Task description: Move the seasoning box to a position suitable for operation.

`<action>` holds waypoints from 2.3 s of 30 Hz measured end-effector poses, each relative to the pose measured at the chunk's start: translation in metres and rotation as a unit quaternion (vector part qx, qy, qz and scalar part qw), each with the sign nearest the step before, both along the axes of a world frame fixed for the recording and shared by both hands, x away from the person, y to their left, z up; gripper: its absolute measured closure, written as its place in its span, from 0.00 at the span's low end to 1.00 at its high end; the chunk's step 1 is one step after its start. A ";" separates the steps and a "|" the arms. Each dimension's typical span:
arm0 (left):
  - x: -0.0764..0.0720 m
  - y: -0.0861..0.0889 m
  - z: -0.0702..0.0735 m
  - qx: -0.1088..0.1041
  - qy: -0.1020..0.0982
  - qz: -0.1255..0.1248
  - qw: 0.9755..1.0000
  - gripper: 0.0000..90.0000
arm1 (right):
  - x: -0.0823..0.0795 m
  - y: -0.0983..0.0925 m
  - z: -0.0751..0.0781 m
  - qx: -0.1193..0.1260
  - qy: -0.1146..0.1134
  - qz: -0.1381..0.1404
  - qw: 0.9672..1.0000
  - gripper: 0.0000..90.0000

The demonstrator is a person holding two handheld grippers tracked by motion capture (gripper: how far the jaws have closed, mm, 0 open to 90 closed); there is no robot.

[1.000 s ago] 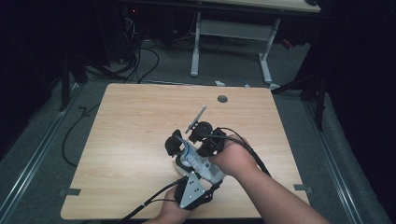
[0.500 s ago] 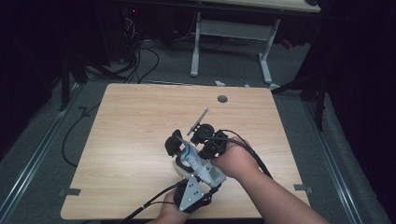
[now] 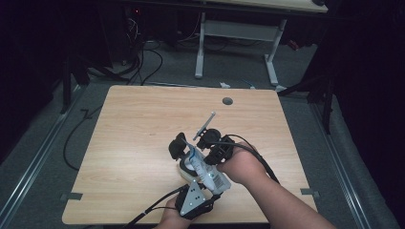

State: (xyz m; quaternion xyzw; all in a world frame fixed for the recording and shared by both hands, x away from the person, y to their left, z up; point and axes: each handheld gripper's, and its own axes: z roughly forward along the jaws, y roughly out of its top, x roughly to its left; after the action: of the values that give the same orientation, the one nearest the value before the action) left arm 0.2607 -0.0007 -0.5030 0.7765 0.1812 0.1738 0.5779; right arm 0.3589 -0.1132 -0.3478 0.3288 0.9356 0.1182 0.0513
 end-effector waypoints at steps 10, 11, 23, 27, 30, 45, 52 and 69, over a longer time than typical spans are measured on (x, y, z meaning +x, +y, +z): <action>0.002 0.002 -0.006 0.004 0.007 0.003 1.000 0.67 | -0.002 -0.003 0.001 0.001 0.004 -0.006 1.000 1.00; 0.003 0.002 -0.007 0.005 0.007 0.003 1.000 0.67 | -0.002 -0.003 0.000 0.001 0.003 -0.003 1.000 1.00; 0.005 0.003 -0.012 0.015 0.011 0.006 1.000 0.67 | -0.003 -0.006 -0.001 0.000 0.004 -0.008 1.000 1.00; 0.006 0.003 -0.013 0.015 0.013 0.006 1.000 0.67 | -0.004 -0.007 0.000 0.000 0.003 -0.009 1.000 1.00; 0.006 0.004 -0.014 0.015 0.017 0.005 1.000 0.67 | -0.004 -0.008 0.000 0.000 0.005 -0.009 1.000 1.00; 0.008 0.004 -0.018 0.012 0.033 0.010 0.999 0.72 | -0.003 -0.009 0.000 0.000 0.002 -0.013 1.000 1.00; 0.008 0.005 -0.017 0.012 0.032 0.010 0.999 0.72 | -0.004 -0.009 0.000 0.000 0.000 -0.013 1.000 1.00; 0.009 0.009 -0.015 0.012 0.044 -0.009 0.999 0.60 | -0.001 -0.008 -0.002 0.000 0.003 -0.012 1.000 1.00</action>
State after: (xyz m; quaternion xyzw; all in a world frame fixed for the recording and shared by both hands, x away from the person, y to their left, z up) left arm 0.2701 0.0080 -0.5179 0.7916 0.1973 0.1369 0.5619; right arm 0.3574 -0.1211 -0.3496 0.3403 0.9317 0.1168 0.0494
